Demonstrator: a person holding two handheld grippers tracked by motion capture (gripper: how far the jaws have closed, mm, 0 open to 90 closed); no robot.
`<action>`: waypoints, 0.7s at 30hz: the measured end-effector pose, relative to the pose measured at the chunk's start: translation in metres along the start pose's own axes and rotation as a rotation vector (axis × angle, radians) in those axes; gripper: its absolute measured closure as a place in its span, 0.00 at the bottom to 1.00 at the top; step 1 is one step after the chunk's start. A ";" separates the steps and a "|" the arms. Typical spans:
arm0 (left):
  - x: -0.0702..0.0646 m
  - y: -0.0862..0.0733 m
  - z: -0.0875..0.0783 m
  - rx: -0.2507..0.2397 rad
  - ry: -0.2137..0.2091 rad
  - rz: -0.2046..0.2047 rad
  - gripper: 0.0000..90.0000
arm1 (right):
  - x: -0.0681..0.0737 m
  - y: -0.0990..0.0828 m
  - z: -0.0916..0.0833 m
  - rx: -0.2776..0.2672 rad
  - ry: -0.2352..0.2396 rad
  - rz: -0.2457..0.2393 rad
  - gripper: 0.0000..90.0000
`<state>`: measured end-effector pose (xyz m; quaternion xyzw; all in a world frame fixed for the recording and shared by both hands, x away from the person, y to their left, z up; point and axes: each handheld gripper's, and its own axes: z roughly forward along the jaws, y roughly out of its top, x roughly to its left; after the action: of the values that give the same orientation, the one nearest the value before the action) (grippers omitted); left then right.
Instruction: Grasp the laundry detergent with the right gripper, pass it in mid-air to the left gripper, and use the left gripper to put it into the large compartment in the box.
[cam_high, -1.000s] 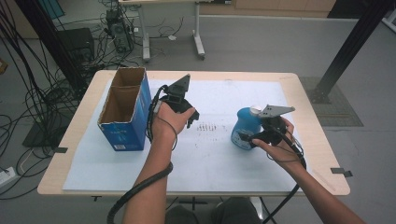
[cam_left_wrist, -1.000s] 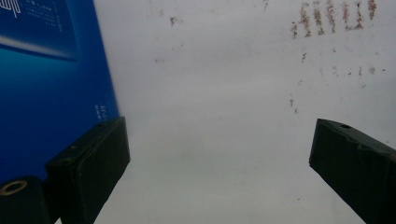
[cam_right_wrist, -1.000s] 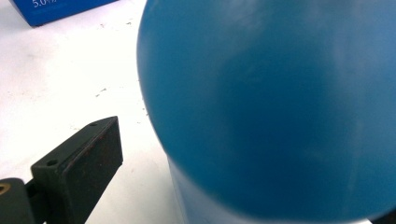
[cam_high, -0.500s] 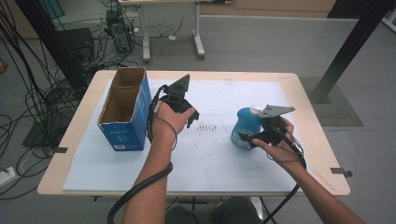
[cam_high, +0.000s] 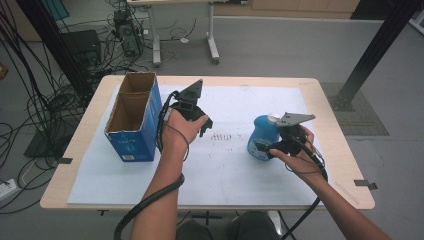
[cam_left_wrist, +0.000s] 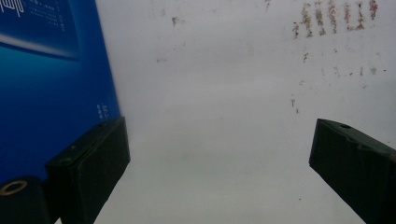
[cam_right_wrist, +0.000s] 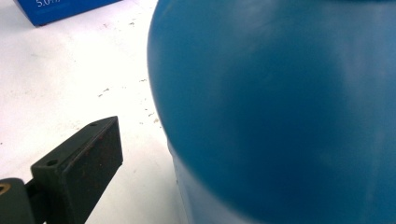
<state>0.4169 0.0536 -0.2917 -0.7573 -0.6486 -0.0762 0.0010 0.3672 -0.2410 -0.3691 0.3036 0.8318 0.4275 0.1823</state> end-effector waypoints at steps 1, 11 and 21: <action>0.000 0.000 0.000 0.001 0.000 0.001 0.06 | 0.000 0.000 0.000 0.000 -0.001 0.001 0.02; -0.002 0.000 0.001 -0.001 -0.004 0.007 0.06 | 0.000 0.000 0.001 0.000 -0.001 0.001 0.02; -0.004 0.001 0.000 -0.002 -0.004 0.010 0.06 | -0.001 -0.001 0.000 -0.006 0.005 -0.003 0.02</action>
<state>0.4169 0.0499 -0.2921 -0.7608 -0.6446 -0.0754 -0.0006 0.3676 -0.2416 -0.3697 0.3006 0.8314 0.4306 0.1818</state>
